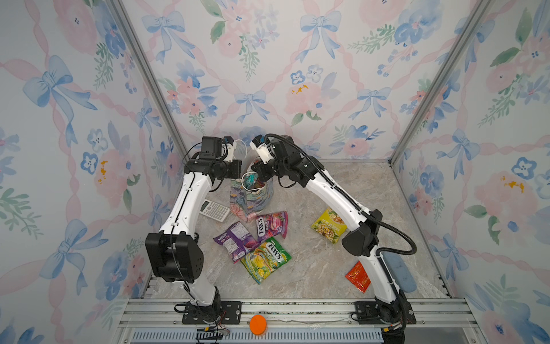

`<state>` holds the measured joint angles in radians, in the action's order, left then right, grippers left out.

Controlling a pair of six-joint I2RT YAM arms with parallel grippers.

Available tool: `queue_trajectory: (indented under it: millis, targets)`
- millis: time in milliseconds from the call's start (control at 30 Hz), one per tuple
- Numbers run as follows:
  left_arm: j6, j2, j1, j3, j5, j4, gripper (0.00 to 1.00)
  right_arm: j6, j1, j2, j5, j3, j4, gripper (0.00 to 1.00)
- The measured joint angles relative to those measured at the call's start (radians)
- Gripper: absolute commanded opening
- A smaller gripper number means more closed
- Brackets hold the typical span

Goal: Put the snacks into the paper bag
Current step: 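Lower the teal bag into the paper bag and open the right gripper, then move the right gripper away from the paper bag to the yellow chips bag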

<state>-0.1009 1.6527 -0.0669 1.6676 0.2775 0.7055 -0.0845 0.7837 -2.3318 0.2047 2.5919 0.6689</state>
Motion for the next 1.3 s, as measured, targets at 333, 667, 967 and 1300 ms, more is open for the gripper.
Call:
queue_trajectory:
  millis: [333, 667, 967, 1300]
  targets:
    - [0.0, 0.0, 0.003, 0.0, 0.006, 0.0, 0.0, -0.075, -0.02, -0.042, 0.005, 0.0, -0.076, 0.0]
    - [0.0, 0.0, 0.003, 0.0, 0.008, 0.0, 0.0, -0.104, -0.024, -0.038, 0.027, -0.004, -0.087, 0.44]
    - [0.0, 0.0, 0.003, 0.0, 0.007, 0.003, 0.0, -0.097, -0.024, 0.142, 0.011, -0.222, -0.137, 0.85]
    - [0.0, 0.0, 0.003, -0.001, 0.006, 0.003, 0.0, -0.117, -0.037, 0.465, -0.082, -0.509, -0.279, 0.97]
